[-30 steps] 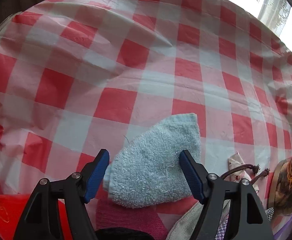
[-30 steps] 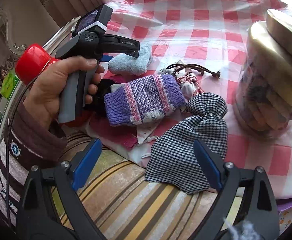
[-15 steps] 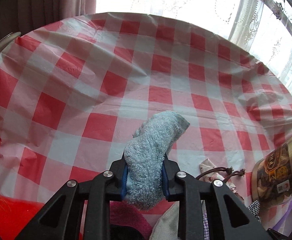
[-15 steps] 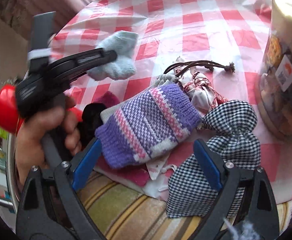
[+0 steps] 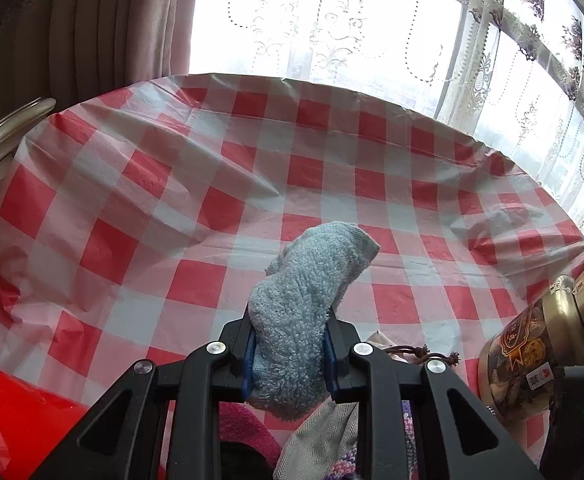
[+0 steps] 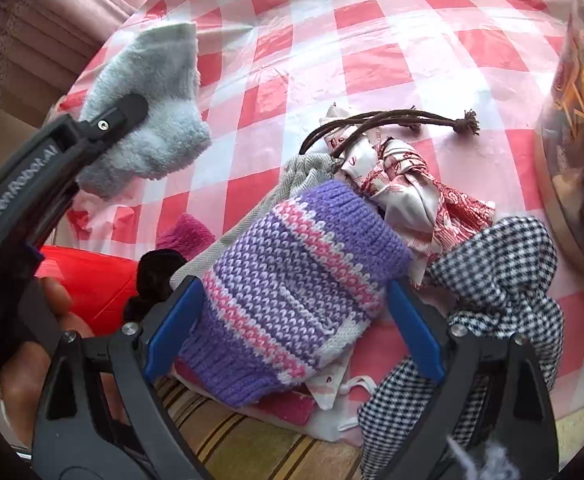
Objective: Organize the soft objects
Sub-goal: 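Grasp the light blue towel sock with the left tool while the right tool grasps the purple knit glove, then carry the purple glove over the box with the right tool while the left tool drops the blue sock in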
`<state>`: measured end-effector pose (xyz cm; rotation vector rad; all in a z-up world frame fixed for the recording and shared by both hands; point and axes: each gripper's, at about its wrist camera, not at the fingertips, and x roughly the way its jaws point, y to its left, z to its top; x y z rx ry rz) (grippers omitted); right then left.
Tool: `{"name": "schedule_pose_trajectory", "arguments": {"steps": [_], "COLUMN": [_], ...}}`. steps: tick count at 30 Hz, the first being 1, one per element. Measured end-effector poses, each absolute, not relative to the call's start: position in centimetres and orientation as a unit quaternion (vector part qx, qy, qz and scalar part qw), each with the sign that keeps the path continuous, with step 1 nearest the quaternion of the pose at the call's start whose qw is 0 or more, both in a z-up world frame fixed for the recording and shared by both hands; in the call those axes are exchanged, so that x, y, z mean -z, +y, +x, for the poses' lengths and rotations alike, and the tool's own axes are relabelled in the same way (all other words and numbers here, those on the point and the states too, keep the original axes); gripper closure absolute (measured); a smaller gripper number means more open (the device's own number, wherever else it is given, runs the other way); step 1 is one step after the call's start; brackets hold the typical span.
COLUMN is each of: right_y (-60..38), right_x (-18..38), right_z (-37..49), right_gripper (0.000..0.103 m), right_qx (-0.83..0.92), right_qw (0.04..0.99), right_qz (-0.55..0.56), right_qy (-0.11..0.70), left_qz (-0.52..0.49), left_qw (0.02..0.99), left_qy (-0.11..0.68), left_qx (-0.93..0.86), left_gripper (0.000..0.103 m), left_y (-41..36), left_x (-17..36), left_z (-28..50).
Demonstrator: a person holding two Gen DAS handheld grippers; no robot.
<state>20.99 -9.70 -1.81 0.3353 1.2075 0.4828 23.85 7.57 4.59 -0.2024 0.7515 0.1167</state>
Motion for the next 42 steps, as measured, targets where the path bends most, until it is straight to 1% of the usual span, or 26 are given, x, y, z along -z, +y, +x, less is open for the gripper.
{"name": "schedule_pose_trajectory", "arguments": {"steps": [3, 4, 5, 7, 8, 10, 14, 21, 28, 34, 42], "right_y": [-9.2, -9.1, -9.0, -8.9, -9.0, -9.1, -9.8, -11.2, -13.8, -17.2, -23.3], "right_x": [2.1, 2.1, 2.0, 1.7, 1.5, 1.0, 0.2, -1.9, -4.9, -6.8, -7.6], "right_z": [21.0, 20.9, 20.7, 20.2, 20.0, 19.6, 18.7, 17.0, 14.5, 12.3, 9.2], "right_gripper": [0.026, 0.036, 0.047, 0.062, 0.068, 0.072, 0.076, 0.076, 0.076, 0.076, 0.076], "right_qx": [-0.221, -0.222, -0.225, -0.226, -0.228, -0.235, -0.243, -0.245, -0.245, -0.232, -0.189], "right_qw": [0.787, 0.790, 0.793, 0.801, 0.804, 0.810, 0.818, 0.836, 0.853, 0.869, 0.888], "right_qz": [0.133, 0.125, 0.116, 0.101, 0.099, 0.092, 0.087, 0.079, 0.085, 0.095, 0.102], "right_qy": [0.561, 0.558, 0.554, 0.545, 0.541, 0.530, 0.515, 0.484, 0.452, 0.427, 0.407], "left_qz": [-0.103, -0.104, -0.104, -0.104, -0.104, -0.104, -0.111, -0.127, -0.133, -0.129, -0.114], "left_qw": [0.922, 0.922, 0.921, 0.922, 0.923, 0.924, 0.926, 0.933, 0.947, 0.955, 0.947], "left_qy": [0.369, 0.370, 0.370, 0.369, 0.367, 0.364, 0.356, 0.334, 0.292, 0.267, 0.282], "left_qx": [-0.056, -0.056, -0.056, -0.054, -0.053, -0.052, -0.046, -0.041, -0.024, 0.016, 0.100], "left_gripper": [0.076, 0.076, 0.076, 0.076, 0.076, 0.076, 0.076, 0.076, 0.076, 0.076, 0.076], "left_y": [7.7, 7.7, 7.7, 7.6, 7.5, 7.4, 7.6, 8.0, 7.2, 4.5, -2.1], "left_x": [-4.3, -4.2, -4.2, -4.3, -4.3, -4.5, -4.7, -5.8, -8.1, -10.1, -10.1], "left_z": [23.8, 23.8, 23.8, 23.6, 23.6, 23.4, 23.0, 21.9, 19.9, 17.8, 14.7]}}
